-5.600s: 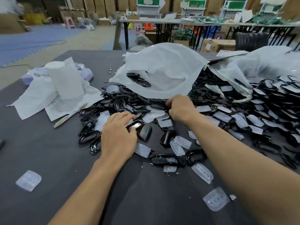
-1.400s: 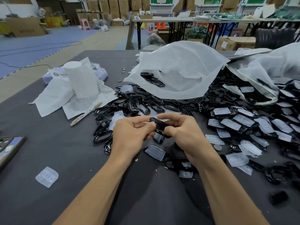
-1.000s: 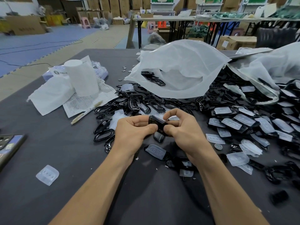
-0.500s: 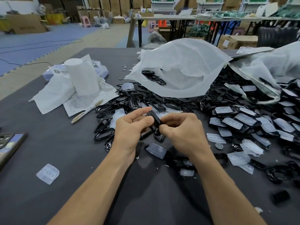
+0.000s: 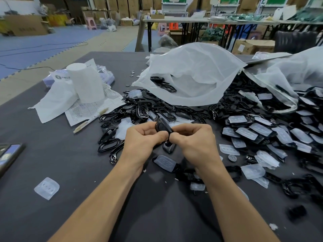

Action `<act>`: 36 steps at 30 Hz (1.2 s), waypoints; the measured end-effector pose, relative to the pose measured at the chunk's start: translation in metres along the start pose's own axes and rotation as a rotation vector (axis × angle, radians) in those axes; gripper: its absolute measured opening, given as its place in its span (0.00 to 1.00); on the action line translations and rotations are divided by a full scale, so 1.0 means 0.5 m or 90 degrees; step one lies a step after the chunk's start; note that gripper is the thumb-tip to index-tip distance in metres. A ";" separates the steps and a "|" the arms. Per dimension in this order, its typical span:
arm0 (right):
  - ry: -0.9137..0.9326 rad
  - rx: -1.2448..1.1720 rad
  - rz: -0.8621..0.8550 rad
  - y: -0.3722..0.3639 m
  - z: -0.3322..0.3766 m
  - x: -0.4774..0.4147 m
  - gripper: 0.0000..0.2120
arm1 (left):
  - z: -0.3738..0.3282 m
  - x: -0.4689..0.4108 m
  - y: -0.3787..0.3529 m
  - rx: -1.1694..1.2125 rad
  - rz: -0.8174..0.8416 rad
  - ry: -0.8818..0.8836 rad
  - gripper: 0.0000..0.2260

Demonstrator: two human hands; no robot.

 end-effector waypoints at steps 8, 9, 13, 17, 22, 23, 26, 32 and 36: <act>0.025 0.066 -0.026 -0.005 0.005 0.002 0.03 | 0.015 -0.008 0.008 0.120 -0.116 0.040 0.12; 0.030 0.072 -0.014 -0.007 0.008 0.004 0.03 | 0.016 -0.008 0.007 0.138 -0.112 0.047 0.10; 0.044 0.075 0.004 -0.006 0.013 0.004 0.07 | 0.002 -0.008 0.005 0.120 -0.074 0.032 0.09; -0.011 -0.060 0.026 -0.015 0.001 -0.003 0.06 | -0.006 -0.006 0.002 0.115 -0.036 -0.003 0.09; 0.000 -0.083 -0.001 -0.011 -0.004 -0.006 0.03 | 0.009 -0.009 0.003 0.068 -0.004 0.027 0.08; 0.012 -0.075 -0.003 -0.010 -0.006 -0.006 0.06 | 0.010 -0.009 0.004 0.047 0.002 0.028 0.06; 0.043 -0.049 -0.020 -0.009 -0.011 -0.007 0.12 | 0.010 -0.005 0.003 0.003 0.004 0.021 0.09; 0.061 -0.024 -0.019 -0.011 -0.009 -0.015 0.08 | 0.011 0.000 -0.006 0.069 -0.052 0.021 0.08; 0.076 -0.015 -0.020 -0.015 -0.003 -0.009 0.06 | 0.015 -0.004 0.001 0.127 -0.135 0.010 0.06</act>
Point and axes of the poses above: each hand's wrist, its own x-axis away from the middle knuckle, its own y-axis out of the back of the hand, z = x × y, the point moved 5 cm from there along -x, towards the middle knuckle, and after that the axes turned 8 degrees about z, right-handed, at the moved point
